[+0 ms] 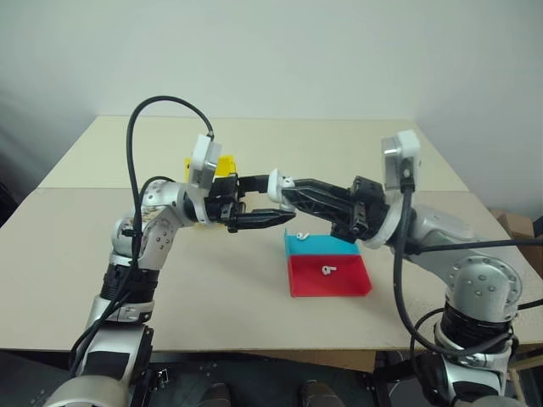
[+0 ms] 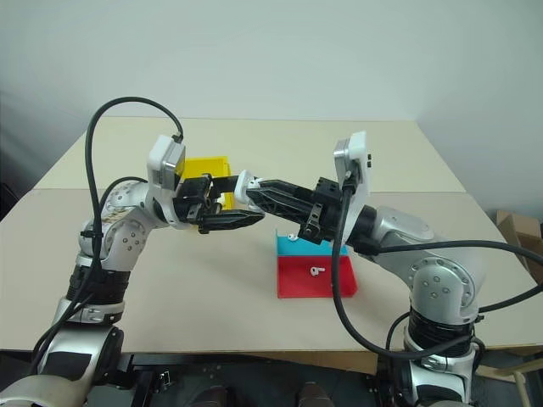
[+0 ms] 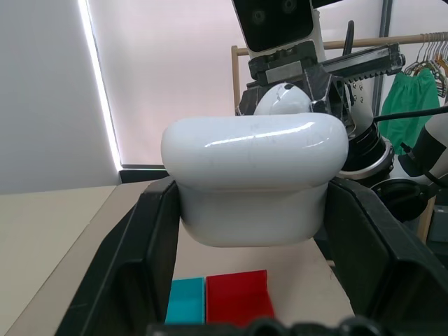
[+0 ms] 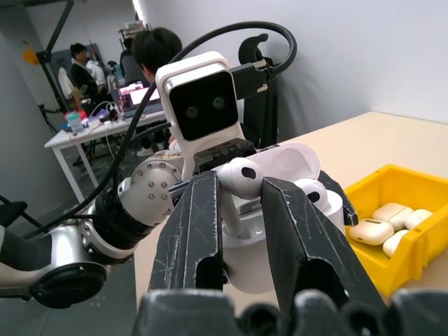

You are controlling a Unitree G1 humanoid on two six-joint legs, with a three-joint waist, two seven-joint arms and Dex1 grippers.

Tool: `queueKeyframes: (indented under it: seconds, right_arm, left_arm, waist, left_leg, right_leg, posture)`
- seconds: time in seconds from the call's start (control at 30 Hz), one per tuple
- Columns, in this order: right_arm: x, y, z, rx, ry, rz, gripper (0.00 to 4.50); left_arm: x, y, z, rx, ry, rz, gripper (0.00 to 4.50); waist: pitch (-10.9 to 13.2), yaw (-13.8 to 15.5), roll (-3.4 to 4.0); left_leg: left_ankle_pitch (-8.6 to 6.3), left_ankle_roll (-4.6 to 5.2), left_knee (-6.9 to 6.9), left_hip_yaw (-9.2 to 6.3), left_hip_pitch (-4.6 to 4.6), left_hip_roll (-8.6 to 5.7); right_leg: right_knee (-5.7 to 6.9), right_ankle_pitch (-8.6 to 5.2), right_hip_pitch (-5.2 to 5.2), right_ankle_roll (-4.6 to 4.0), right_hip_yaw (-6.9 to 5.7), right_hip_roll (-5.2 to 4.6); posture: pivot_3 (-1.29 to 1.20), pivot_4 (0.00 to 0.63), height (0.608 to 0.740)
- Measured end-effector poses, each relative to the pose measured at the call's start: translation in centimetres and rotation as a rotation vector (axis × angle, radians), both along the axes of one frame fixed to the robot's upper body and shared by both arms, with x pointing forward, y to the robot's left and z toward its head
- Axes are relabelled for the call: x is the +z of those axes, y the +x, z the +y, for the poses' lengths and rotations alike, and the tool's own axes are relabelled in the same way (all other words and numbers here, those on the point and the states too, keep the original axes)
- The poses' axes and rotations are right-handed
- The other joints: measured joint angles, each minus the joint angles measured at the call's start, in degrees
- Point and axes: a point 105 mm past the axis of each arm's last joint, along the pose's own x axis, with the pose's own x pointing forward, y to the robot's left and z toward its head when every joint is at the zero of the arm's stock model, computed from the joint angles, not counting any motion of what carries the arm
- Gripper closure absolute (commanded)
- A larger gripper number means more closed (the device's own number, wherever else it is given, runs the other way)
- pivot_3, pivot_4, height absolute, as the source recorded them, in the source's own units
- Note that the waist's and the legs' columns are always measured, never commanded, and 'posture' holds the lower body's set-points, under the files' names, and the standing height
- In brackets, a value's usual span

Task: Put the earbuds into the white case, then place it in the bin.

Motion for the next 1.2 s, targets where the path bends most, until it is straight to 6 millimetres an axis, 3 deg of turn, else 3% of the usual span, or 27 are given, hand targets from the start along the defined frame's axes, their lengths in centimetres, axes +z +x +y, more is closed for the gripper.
queueKeyframes:
  seconds: [0.23, 0.53, 0.63, 0.77, 0.9, 1.0, 1.2]
  right_arm:
    - [-0.3, -0.2, 0.0, 0.011, -0.049, -0.039, 0.91]
    - [-0.4, -0.4, -1.1, 0.001, -0.078, -0.041, 0.91]
    - [-0.2, -0.7, -1.8, 0.002, -0.102, -0.051, 1.51]
    - [1.0, -0.7, -2.9, -0.033, -0.180, -0.108, 2.91]
    - [3.6, -0.1, -3.4, -0.100, -0.341, -0.227, 4.30]
    - [3.9, 0.4, -2.3, -0.087, -0.469, -0.259, 4.45]
    - [2.1, 1.7, 1.0, -0.050, -0.834, -0.344, 4.45]
  left_arm:
    - [-0.1, 0.3, 0.2, 0.027, 0.008, -0.003, 1.72]
    - [0.1, 0.2, 0.2, 0.019, 0.000, -0.018, 1.72]
    - [0.1, 0.2, 0.1, 0.022, 0.002, -0.026, 1.72]
    - [-0.6, 0.4, -0.6, 0.039, 0.031, -0.030, 1.72]
    - [-2.2, 0.7, -2.0, 0.054, 0.074, -0.007, 1.72]
    - [-2.9, 0.7, -2.9, 0.056, 0.098, -0.002, 1.72]
    - [-3.1, 1.9, -4.2, 0.147, 0.125, -0.023, 1.72]
  waist:
    - [0.00, 0.01, 0.00]
    - [0.01, 0.15, -0.01]
    - [0.01, 0.16, -0.01]
    - [0.01, 0.18, 0.00]
    - [0.02, -0.02, 0.02]
    - [0.03, -0.09, 0.03]
    - [0.10, 0.19, 0.14]
  left_leg:
    - [0.00, 0.00, 0.00, 0.00, 0.00, 0.00]
    - [0.00, 0.00, 0.00, 0.00, -0.01, 0.00]
    - [0.00, 0.00, 0.00, 0.00, -0.01, 0.00]
    - [0.00, 0.00, 0.01, 0.01, 0.00, -0.01]
    - [0.00, 0.00, -0.02, 0.02, 0.01, 0.00]
    - [0.00, 0.01, -0.02, 0.03, 0.01, 0.01]
    - [-0.01, 0.01, -0.01, 0.12, -0.05, 0.00]
  right_leg:
    - [-0.01, 0.00, 0.00, 0.00, 0.00, 0.00]
    - [-0.03, 0.00, 0.02, 0.00, 0.00, 0.00]
    - [-0.04, 0.00, 0.03, 0.00, 0.00, -0.01]
    - [-0.05, 0.00, 0.03, 0.00, 0.02, -0.01]
    - [-0.06, 0.00, -0.02, 0.00, 0.03, 0.00]
    - [-0.05, -0.01, -0.05, -0.02, 0.05, 0.01]
    - [-0.08, -0.01, -0.14, -0.01, 0.12, 0.00]
  posture:
    - [0.00, 0.150, 0.740]
    - [0.00, 0.150, 0.740]
    - [0.00, 0.150, 0.740]
    - [0.00, 0.150, 0.740]
    - [0.00, 0.150, 0.740]
    - [0.00, 0.150, 0.740]
    - [0.00, 0.150, 0.740]
